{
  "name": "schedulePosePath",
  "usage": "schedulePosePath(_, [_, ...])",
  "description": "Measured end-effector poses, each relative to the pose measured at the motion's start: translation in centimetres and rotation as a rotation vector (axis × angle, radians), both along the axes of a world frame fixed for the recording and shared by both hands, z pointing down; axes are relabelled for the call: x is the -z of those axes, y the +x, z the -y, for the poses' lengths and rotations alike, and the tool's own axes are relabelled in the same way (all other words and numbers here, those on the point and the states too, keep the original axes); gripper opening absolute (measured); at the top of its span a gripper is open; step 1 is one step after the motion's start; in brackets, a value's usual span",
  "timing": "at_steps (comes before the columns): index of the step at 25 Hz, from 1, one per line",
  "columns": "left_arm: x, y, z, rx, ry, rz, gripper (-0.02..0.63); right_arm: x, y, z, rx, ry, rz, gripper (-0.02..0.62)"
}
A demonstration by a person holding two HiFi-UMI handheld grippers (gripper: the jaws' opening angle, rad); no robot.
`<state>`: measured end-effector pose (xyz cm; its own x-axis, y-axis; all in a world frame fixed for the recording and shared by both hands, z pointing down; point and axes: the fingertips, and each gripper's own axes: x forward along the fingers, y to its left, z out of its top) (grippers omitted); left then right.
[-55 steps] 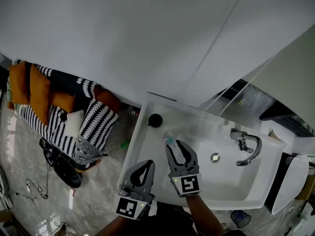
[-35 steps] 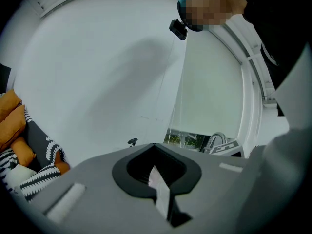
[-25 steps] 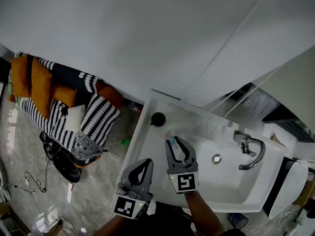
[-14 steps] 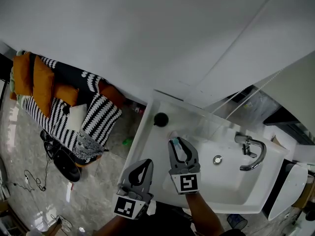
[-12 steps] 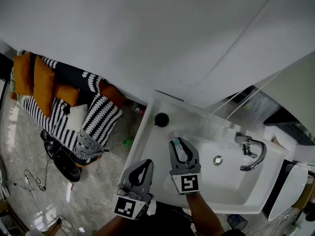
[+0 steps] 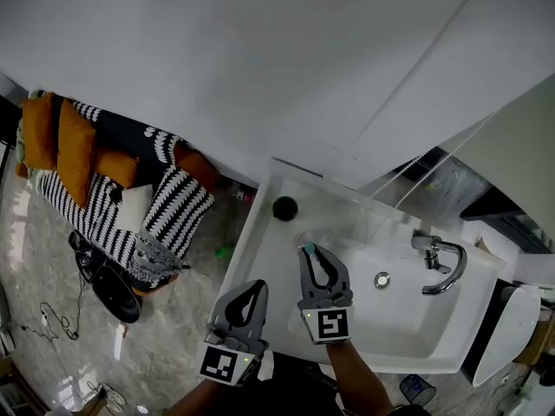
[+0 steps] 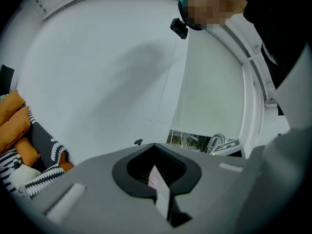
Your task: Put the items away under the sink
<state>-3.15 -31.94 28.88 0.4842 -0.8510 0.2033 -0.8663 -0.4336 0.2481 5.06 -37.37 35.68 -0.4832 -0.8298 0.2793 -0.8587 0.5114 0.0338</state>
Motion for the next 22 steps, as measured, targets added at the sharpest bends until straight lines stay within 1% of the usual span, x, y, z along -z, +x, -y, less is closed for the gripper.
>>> schedulePosePath(4, [0.0, -0.2, -0.7, 0.001, -0.021, 0.002, 0.008, 0.2, 0.0, -0.2, -0.011, 0.005, 0.006, 0.075])
schedulePosePath(7, [0.5, -0.3, -1.1, 0.004, -0.015, -0.006, 0.008, 0.6, 0.2, -0.7, -0.011, 0.018, 0.003, 0.075])
schedulePosePath(11, [0.8, -0.7, -1.6, -0.003, -0.007, 0.004, 0.008, 0.5, 0.3, -1.3, -0.019, 0.021, 0.009, 0.075])
schedulePosePath(22, [0.4, -1.1, -2.6, 0.01, -0.008, -0.004, 0.008, 0.4, 0.6, -1.4, -0.036, 0.089, -0.002, 0.077])
